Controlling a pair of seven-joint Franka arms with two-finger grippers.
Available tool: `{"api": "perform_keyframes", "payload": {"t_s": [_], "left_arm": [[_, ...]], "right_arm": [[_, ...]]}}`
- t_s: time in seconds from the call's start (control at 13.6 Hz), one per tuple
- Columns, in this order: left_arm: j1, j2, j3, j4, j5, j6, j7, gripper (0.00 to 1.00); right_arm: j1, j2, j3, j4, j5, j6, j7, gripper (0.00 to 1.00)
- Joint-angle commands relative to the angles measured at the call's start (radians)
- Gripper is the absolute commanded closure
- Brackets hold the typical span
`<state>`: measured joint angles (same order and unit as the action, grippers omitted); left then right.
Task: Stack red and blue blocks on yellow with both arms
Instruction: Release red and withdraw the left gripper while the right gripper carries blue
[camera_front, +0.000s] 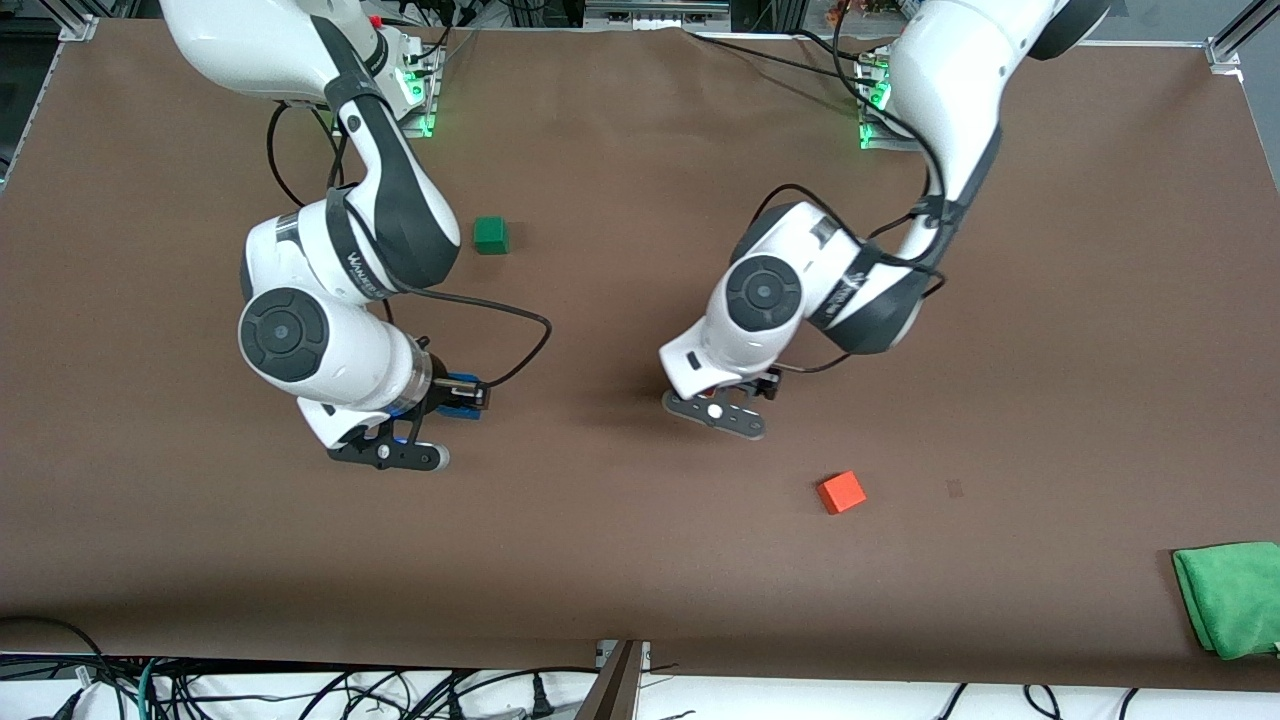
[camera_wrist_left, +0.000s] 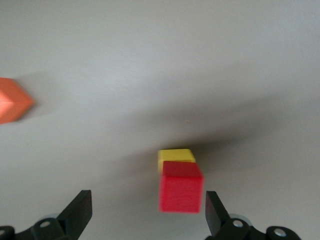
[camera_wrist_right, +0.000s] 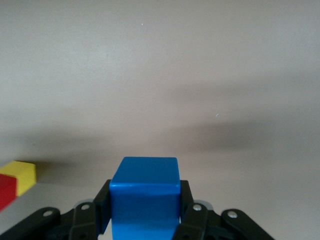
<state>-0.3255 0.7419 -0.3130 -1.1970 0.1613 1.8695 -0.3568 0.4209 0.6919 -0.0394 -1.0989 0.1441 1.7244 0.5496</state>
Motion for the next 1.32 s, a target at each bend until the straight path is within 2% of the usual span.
{"api": "perform_keyframes", "payload": {"t_s": [0.0, 0.22, 0.51, 0.73, 0.95, 1.1, 1.25], "left_arm": [[0.094, -0.07, -0.003, 0.031, 0.009, -0.061, 0.004, 0.0], [0.224, -0.157, -0.012, 0.03, 0.0, -0.087, 0.012, 0.0], [0.365, -0.246, -0.008, 0.031, 0.001, -0.242, 0.151, 0.0], [0.457, -0.323, -0.005, 0.031, 0.001, -0.335, 0.193, 0.0], [0.487, -0.432, 0.003, -0.027, 0.001, -0.449, 0.2, 0.0], [0.479, -0.479, 0.041, -0.059, -0.005, -0.467, 0.2, 0.0], [0.464, -0.507, 0.109, -0.085, -0.08, -0.467, 0.2, 0.0]], "right_arm": [[0.03, 0.018, 0.056, 0.03, 0.008, 0.026, 0.23, 0.53], [0.14, 0.044, 0.055, 0.028, 0.002, 0.098, 0.494, 0.53], [0.269, 0.092, 0.041, 0.033, -0.018, 0.217, 0.746, 0.53], [0.335, 0.161, 0.036, 0.112, -0.05, 0.276, 0.851, 0.53], [0.372, 0.211, 0.032, 0.148, -0.06, 0.345, 0.892, 0.53], [0.386, 0.233, 0.019, 0.148, -0.07, 0.389, 0.898, 0.53], [0.386, 0.242, 0.019, 0.148, -0.072, 0.42, 0.897, 0.53]]}}
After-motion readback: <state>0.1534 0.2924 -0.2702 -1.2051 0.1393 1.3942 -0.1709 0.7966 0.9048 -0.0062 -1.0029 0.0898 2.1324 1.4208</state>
